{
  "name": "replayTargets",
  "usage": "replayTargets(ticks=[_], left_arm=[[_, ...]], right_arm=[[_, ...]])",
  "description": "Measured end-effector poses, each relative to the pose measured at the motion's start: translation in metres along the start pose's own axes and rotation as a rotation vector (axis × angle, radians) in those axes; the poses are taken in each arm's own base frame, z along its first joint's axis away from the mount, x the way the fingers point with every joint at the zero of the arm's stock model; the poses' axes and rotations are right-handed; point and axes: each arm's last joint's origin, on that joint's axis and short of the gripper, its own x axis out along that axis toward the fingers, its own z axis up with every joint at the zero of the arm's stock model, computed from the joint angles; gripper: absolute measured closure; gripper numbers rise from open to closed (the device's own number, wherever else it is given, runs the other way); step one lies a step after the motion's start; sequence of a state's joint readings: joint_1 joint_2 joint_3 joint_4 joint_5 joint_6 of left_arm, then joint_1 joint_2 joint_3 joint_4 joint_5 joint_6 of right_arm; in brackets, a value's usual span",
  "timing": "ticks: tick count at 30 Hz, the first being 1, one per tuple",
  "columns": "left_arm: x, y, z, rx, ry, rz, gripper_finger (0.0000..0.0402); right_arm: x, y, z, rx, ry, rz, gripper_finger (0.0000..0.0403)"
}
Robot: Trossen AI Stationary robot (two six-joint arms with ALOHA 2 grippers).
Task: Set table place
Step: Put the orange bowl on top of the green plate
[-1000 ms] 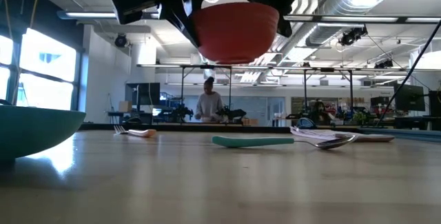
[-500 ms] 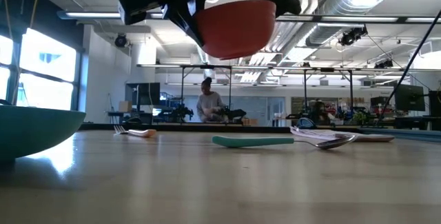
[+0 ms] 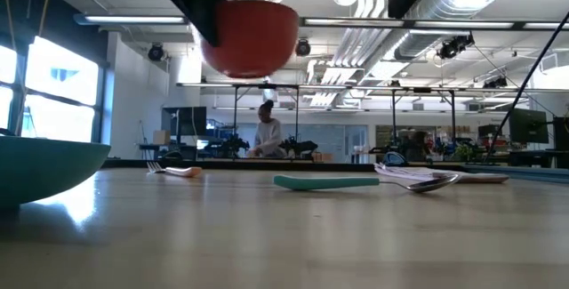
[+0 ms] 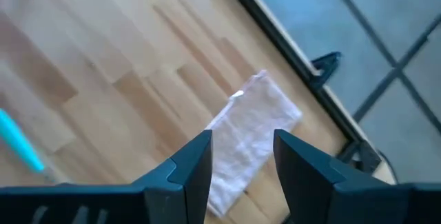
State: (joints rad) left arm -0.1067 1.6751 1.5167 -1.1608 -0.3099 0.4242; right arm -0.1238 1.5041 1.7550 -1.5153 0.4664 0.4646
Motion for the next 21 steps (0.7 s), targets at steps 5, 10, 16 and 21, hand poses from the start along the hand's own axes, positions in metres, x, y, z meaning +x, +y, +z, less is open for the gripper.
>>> replayTargets(ticks=[5, 10, 16, 21], left_arm=[[-0.022, -0.03, -0.003, -0.181, 0.029, -0.013, 0.0401], [-0.04, -0.073, -0.001, -0.352, 0.059, -0.066, 0.0401], [-0.058, -0.13, 0.007, -0.559, 0.036, -0.143, 0.0401], [-0.066, -0.173, 0.01, -0.721, 0.031, -0.184, 0.0401]], right_arm=[[-0.004, -0.007, -0.007, 0.013, -0.026, -0.021, 0.0256], [-0.005, -0.009, -0.01, 0.011, -0.036, -0.027, 0.0256], [-0.005, -0.008, -0.008, -0.029, -0.062, -0.025, 0.0256], [-0.005, -0.006, -0.003, -0.055, -0.106, -0.007, 0.0256]])
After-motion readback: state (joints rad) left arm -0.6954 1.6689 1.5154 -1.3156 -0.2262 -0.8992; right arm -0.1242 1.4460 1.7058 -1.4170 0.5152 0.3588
